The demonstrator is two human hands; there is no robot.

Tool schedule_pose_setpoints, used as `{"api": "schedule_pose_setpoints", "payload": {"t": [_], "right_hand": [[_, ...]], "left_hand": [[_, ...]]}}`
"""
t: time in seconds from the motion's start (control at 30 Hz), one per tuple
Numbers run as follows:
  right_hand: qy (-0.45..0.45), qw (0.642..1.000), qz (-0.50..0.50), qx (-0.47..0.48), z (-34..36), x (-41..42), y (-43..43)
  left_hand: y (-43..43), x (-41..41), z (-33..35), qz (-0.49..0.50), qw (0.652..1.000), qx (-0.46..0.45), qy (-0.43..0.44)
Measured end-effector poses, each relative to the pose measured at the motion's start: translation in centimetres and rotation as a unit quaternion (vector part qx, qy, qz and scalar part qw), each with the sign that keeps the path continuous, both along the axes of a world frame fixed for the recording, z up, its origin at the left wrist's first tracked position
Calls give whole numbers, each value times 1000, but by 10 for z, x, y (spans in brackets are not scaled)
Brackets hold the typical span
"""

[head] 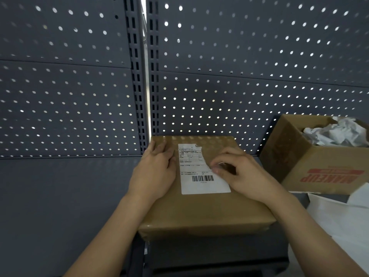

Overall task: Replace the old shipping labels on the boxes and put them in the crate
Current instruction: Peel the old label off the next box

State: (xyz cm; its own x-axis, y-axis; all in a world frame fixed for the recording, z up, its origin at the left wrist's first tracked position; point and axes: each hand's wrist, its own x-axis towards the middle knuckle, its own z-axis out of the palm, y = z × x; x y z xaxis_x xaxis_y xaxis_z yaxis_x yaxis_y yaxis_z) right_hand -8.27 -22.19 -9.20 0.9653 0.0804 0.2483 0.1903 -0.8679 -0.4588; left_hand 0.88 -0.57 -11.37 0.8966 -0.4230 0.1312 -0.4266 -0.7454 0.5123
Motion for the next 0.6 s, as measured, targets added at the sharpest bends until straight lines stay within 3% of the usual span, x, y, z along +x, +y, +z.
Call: {"api": "schedule_pose_setpoints", "payload": {"t": [0.23,0.43,0.6], "right_hand": [[-61,998,-25,17,-1,-7,2],[-131,984,-65,103,1,-7,2],[-69,991,-72,92,2,-5,4]], "left_hand": [[-1,-4,3,1,1000,2,-16],[-1,-3,3,-1,1000,4,-9],[-1,-3,2,-4,1000,-3,-14]]}}
